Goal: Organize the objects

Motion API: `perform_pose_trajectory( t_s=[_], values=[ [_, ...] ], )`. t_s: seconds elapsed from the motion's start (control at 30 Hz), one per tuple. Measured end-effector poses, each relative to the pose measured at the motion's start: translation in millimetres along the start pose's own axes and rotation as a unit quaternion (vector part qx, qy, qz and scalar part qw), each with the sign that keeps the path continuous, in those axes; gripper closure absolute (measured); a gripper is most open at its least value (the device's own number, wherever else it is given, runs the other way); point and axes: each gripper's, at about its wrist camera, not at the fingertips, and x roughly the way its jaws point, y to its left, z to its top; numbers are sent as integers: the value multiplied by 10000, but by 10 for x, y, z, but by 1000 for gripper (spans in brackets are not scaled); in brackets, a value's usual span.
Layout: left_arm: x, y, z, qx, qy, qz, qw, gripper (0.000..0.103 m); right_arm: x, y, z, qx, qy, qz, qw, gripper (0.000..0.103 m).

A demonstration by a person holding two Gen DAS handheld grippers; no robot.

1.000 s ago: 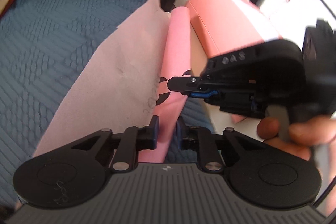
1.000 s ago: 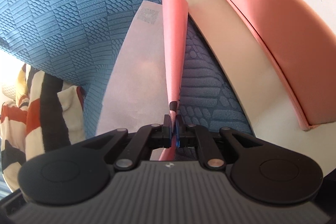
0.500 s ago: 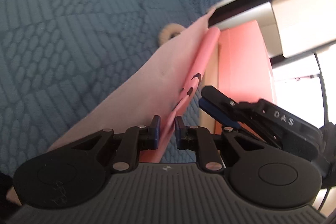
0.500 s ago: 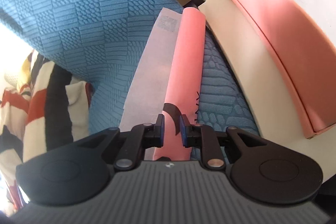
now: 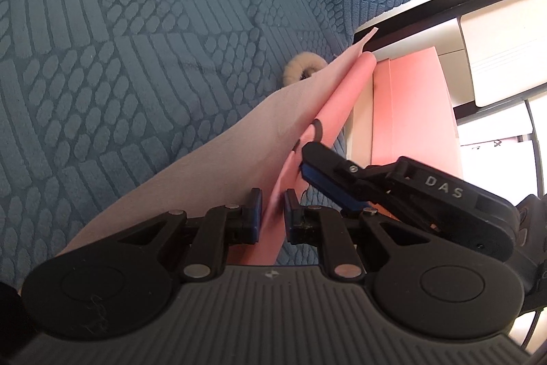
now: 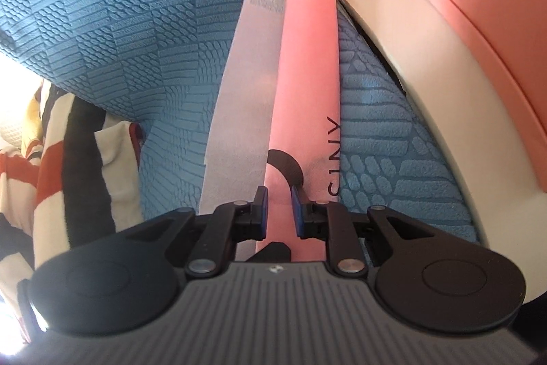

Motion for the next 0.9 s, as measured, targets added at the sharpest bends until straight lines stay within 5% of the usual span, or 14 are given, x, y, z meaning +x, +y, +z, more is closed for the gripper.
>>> perform_pose_trajectory(
  t_s=[0.23,0.37,0.57,0.73,0.87,0.9],
  values=[
    [-101,-108,55,332,-269,310,9986,85,41,-46,-6,87,6,-50,9999,87],
    [-280,-156,79,434,-520,73,9977,85,37,-94,-2,195,26,33,9998,88],
    [-111,-269,20,952,-69,392,9947,86,31,-163,19,365,82,163,9992,88],
    [-112,-296,-53,1192,-60,604,9910,86,-2,-177,58,400,-9,138,9991,86],
    [-121,-313,-90,1377,-87,704,9879,86,-112,-219,91,486,-385,-30,9981,73],
    [-129,-314,-95,1414,-90,721,9873,86,-133,-239,98,543,-472,-41,9974,62]
  ],
)
